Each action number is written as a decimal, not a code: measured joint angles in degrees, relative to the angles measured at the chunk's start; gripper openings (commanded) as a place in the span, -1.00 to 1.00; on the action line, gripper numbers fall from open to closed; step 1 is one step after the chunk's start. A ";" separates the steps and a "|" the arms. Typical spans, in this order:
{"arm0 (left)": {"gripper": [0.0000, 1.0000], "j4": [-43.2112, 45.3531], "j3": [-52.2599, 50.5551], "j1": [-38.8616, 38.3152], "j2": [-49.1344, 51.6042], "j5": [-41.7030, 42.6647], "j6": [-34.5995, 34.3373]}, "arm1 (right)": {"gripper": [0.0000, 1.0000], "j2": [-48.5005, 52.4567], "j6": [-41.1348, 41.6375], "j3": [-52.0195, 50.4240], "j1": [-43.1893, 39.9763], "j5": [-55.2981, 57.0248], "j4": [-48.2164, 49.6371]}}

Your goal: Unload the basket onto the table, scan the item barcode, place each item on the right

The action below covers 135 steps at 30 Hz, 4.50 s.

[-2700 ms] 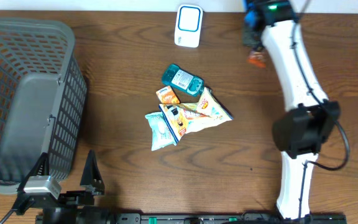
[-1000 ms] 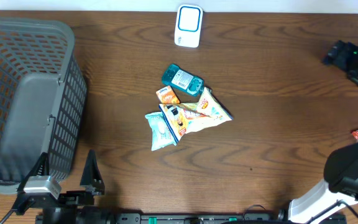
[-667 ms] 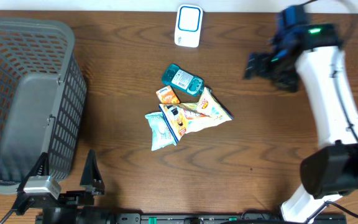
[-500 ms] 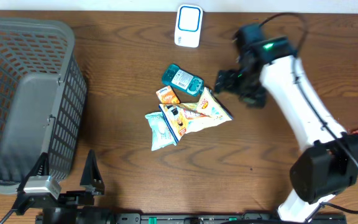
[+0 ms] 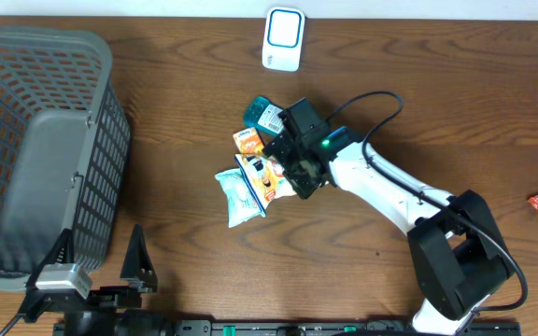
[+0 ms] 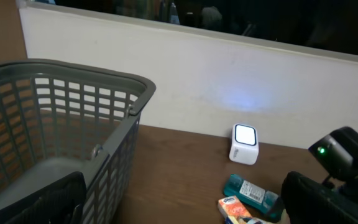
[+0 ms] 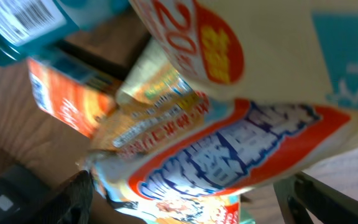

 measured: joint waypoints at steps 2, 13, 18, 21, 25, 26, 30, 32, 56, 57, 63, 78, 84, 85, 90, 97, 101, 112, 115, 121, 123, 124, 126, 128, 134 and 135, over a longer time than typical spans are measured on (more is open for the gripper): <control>0.96 -0.04 0.00 0.00 0.00 0.00 0.00 | 0.72 0.00 1.86 -0.57 0.85 1.20 0.09; 0.96 0.00 0.00 0.00 0.00 0.00 0.00 | 0.12 4.15 7.30 -1.64 1.38 6.58 1.05; 0.96 -0.02 0.00 0.00 0.00 0.00 0.00 | -0.73 5.38 7.26 -1.40 1.38 7.06 0.46; 0.96 -0.02 0.00 0.00 0.00 0.00 0.00 | -0.62 5.27 5.31 -1.05 1.31 7.10 0.37; 0.96 -0.02 0.00 0.00 0.00 0.00 0.00 | -0.10 5.38 2.29 -1.05 0.57 5.03 0.11; 0.96 -0.02 0.00 0.00 0.00 0.00 0.00 | 0.06 5.46 1.05 -1.05 0.20 3.93 -0.04; 0.95 -0.02 0.00 0.00 0.00 0.00 0.00 | 0.42 5.57 -5.44 -1.11 -1.95 -1.97 -0.15; 0.96 -0.02 0.00 0.00 0.00 0.00 0.00 | 0.45 5.31 -8.13 -1.16 -2.62 -3.63 -0.26; 0.96 0.00 0.00 0.00 0.00 0.00 0.00 | 0.28 -7.72 -13.31 -1.95 2.43 2.89 -4.83; 0.96 0.00 0.00 0.00 0.00 0.00 0.00 | 0.28 -7.72 -12.94 -1.95 2.43 3.32 -5.33; 0.96 0.00 0.00 0.00 0.00 0.00 0.00 | 0.16 -7.54 -11.98 -1.95 2.43 4.83 -5.46; 0.96 -0.02 0.00 0.00 0.00 0.00 0.00 | -0.98 3.28 -11.02 -1.73 2.16 5.95 5.09; 0.96 -0.02 0.00 0.00 0.00 0.00 0.00 | -0.98 6.95 -11.19 0.26 2.16 5.16 8.15; 0.96 -0.02 0.00 0.00 0.00 0.00 0.00 | -0.98 7.78 -11.58 0.76 2.14 4.81 9.03; 0.96 -0.02 0.00 0.00 0.00 0.00 0.00 | -0.98 10.05 -15.04 2.34 2.05 3.23 11.06; 0.96 -0.07 0.00 0.00 0.00 0.00 0.00 | -0.98 10.34 -25.07 1.99 -1.25 -5.22 12.15; 0.95 -0.15 0.00 0.00 0.00 0.00 0.00 | -0.98 11.28 -36.48 0.42 -5.81 -18.95 16.22; 0.96 -0.17 0.00 0.00 0.00 0.00 0.00 | -0.98 13.03 -59.91 -2.03 -16.72 -65.96 17.90; 0.96 -0.17 0.00 0.00 0.00 0.00 0.00 | -0.98 13.03 -59.25 -2.03 -16.65 -71.08 17.86; 0.96 -0.17 0.00 0.00 0.00 0.00 0.00 | -0.98 13.03 -46.16 -2.01 -16.65 -74.55 16.59; 0.96 -0.20 0.00 0.00 0.00 0.00 0.00 | -0.98 13.03 -41.99 -2.01 -16.65 -74.93 13.97; 0.96 -0.20 0.00 0.00 0.00 0.00 0.00 | -0.98 13.03 -39.34 -2.01 -16.65 -75.08 11.67; 0.96 -0.20 0.00 0.00 0.00 0.00 0.00 | -0.98 13.05 -35.45 -2.10 -16.65 -75.25 6.91; 0.96 -0.20 0.00 0.00 0.00 0.00 0.00 | -0.98 13.05 -32.89 -2.14 -16.65 -75.30 3.58; 0.96 -0.20 0.00 0.00 0.00 0.00 0.00 | -0.98 13.05 -29.70 -2.12 -16.65 -75.32 -3.19; 0.96 -0.17 0.00 0.00 0.00 0.00 0.00 | -0.98 13.05 -29.62 -2.14 -16.65 -75.23 -4.00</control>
